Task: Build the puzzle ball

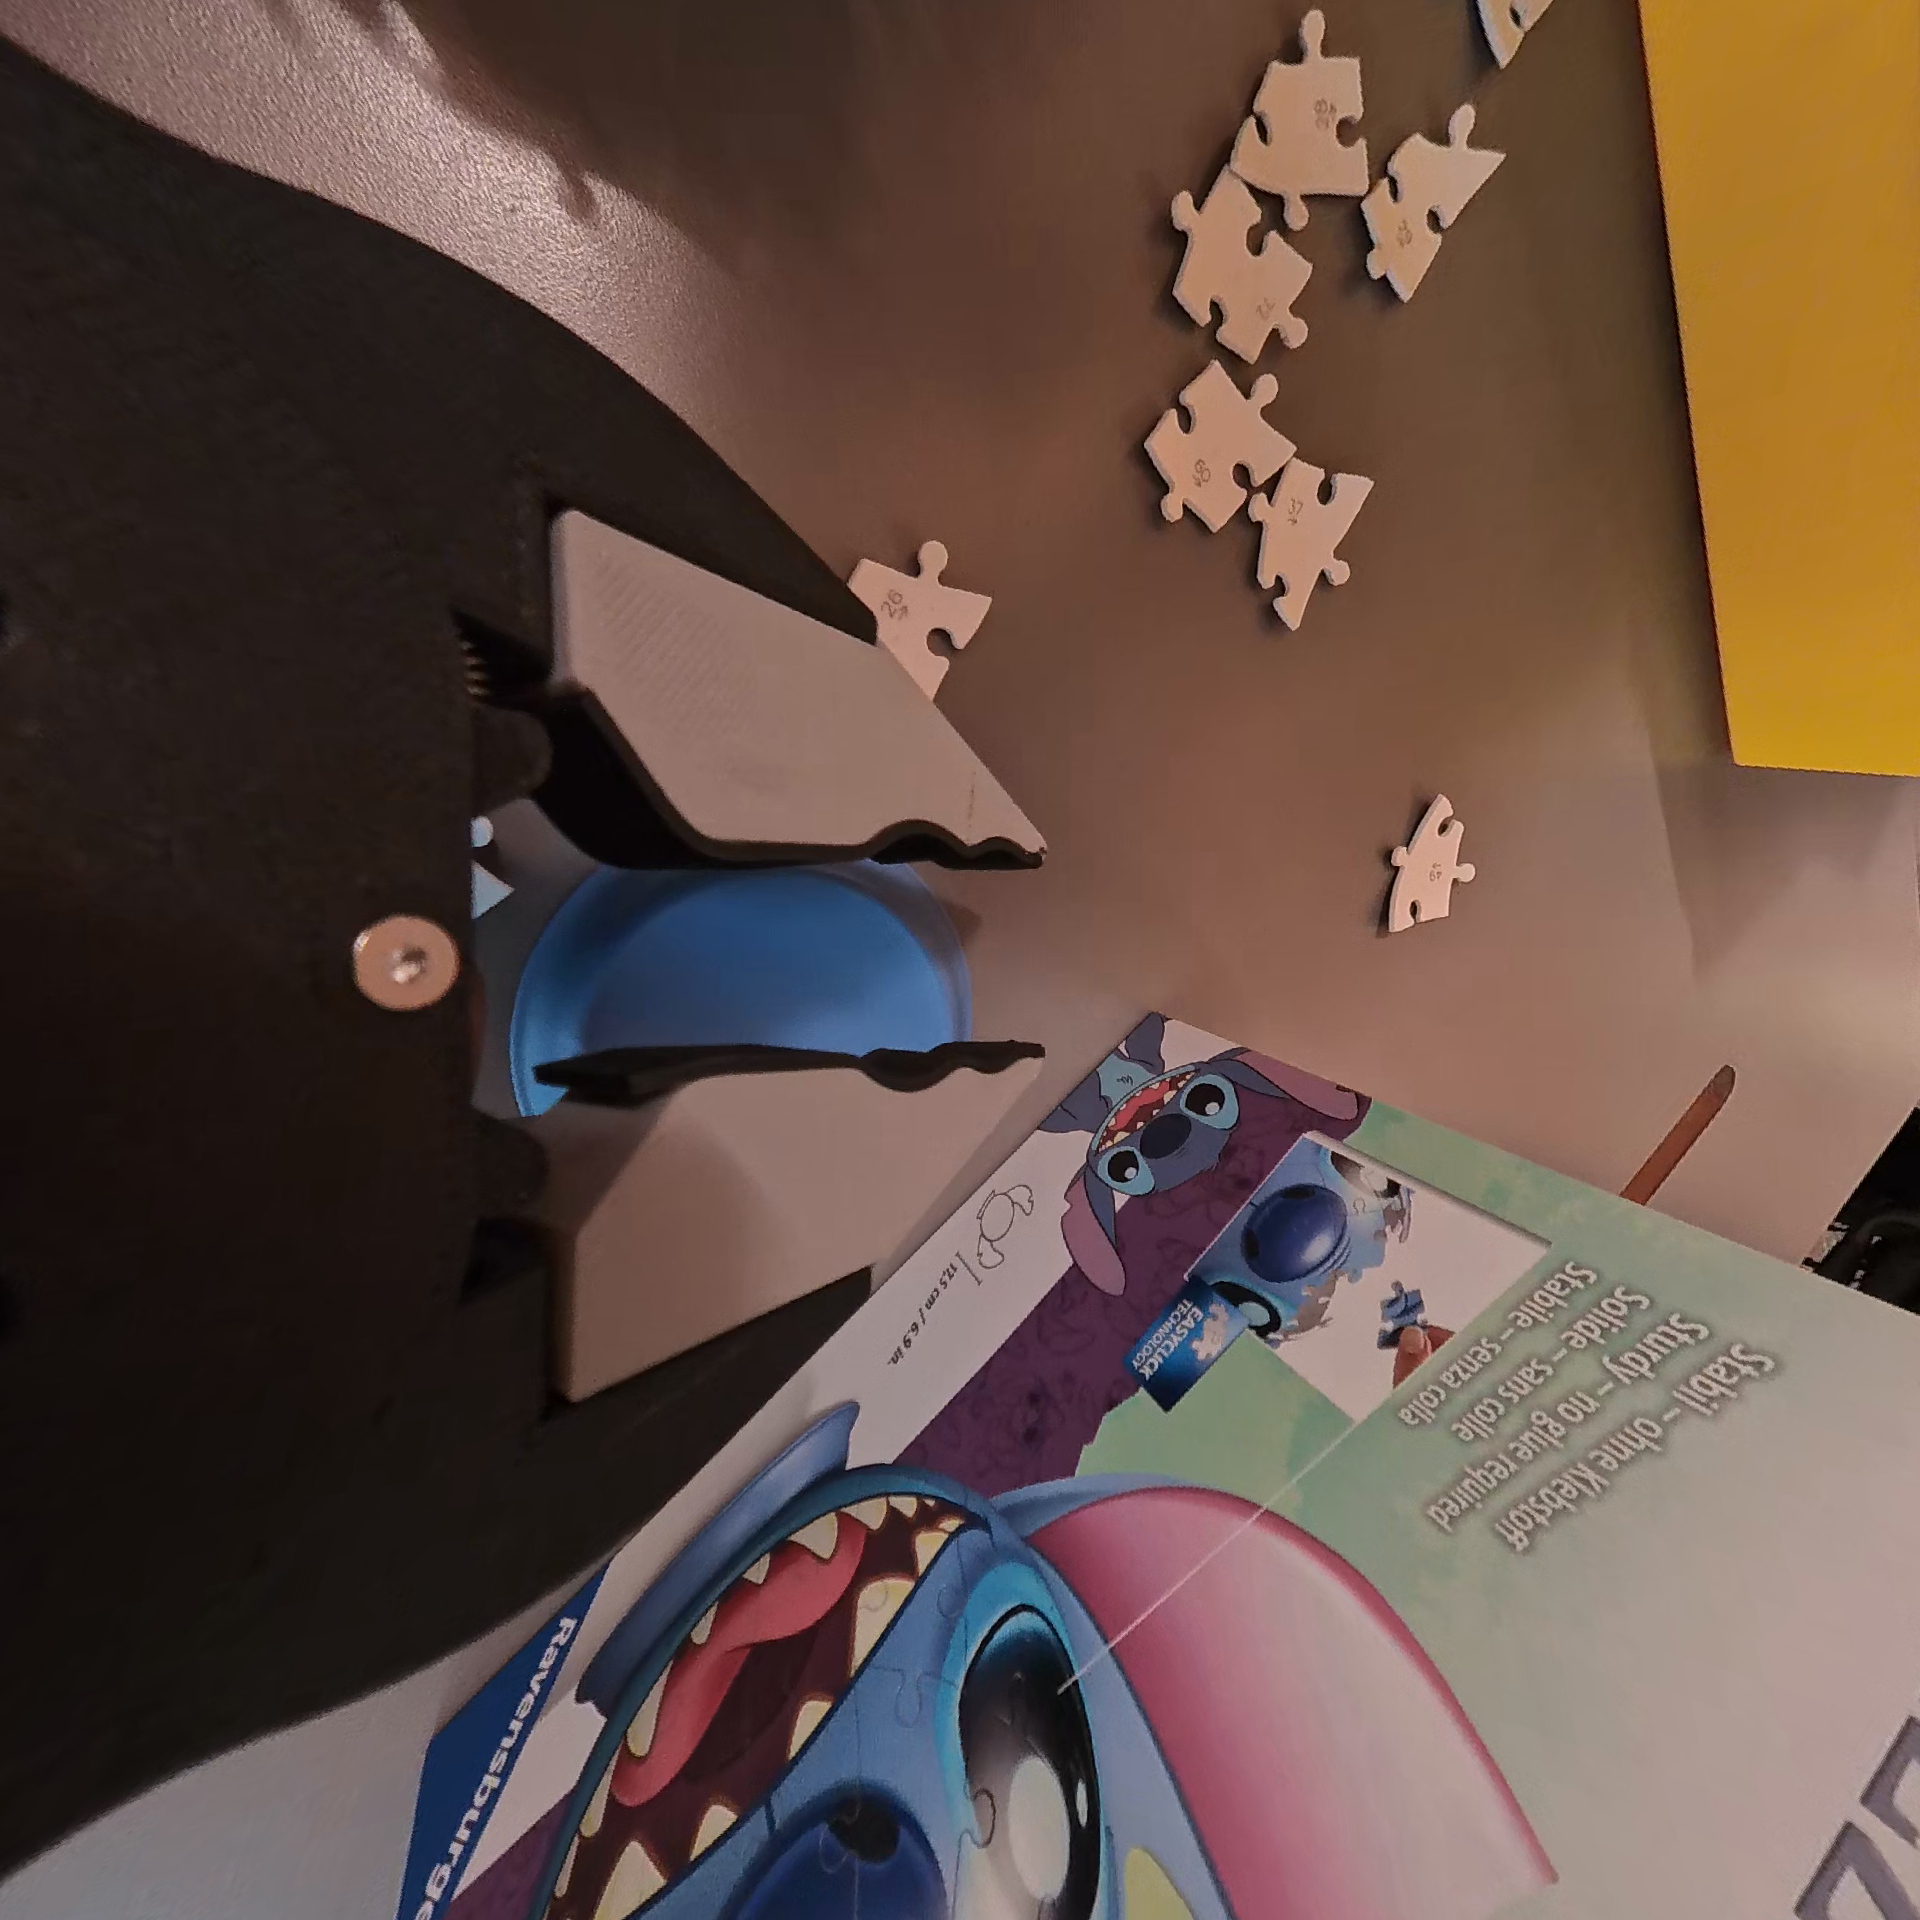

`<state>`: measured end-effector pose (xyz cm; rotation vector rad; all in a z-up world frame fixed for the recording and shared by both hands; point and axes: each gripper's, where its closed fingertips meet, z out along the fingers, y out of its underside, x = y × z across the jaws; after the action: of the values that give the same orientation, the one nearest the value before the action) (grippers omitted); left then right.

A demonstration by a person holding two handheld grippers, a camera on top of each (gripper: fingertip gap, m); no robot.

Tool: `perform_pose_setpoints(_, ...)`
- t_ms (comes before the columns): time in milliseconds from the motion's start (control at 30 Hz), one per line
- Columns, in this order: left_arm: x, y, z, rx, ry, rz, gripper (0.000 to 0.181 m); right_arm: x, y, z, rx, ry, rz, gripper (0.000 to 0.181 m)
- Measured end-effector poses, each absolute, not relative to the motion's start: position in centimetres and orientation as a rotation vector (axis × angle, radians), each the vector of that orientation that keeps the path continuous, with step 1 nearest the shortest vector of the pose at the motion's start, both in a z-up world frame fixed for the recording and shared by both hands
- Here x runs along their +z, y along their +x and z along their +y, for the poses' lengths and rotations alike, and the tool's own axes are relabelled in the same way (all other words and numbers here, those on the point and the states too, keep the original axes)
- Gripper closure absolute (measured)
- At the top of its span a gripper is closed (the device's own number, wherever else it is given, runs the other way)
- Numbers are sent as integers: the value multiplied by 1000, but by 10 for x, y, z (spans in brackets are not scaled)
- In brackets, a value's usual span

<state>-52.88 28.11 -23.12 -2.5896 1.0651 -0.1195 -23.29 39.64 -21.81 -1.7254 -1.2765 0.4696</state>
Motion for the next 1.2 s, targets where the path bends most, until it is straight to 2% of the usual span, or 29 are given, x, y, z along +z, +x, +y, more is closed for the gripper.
perform_pose_setpoints(133,-219,-533,269,-213,-2581,1111,142,-218,-233,396,472,-1725,-1276,152)
perform_pose_setpoints(233,-208,-549,285,-137,-2550,1003,142,-218,-233,396,471,-1723,-1276,152)
perform_pose_setpoints(367,-198,-549,290,-310,-2569,846,143,-218,-233,396,469,-1723,-1278,152)
perform_pose_setpoints(1000,-244,-541,252,-170,-2685,1233,146,-218,-233,396,471,-1722,-1276,152)
perform_pose_setpoints(1100,-245,-540,250,-166,-2677,1250,144,-218,-233,396,472,-1723,-1276,152)
perform_pose_setpoints(1167,-244,-537,245,-197,-2673,1280,133,-218,-233,396,473,-1724,-1275,152)
perform_pose_setpoints(1200,-245,-536,240,-224,-2682,1304,136,-218,-233,397,473,-1723,-1275,152)
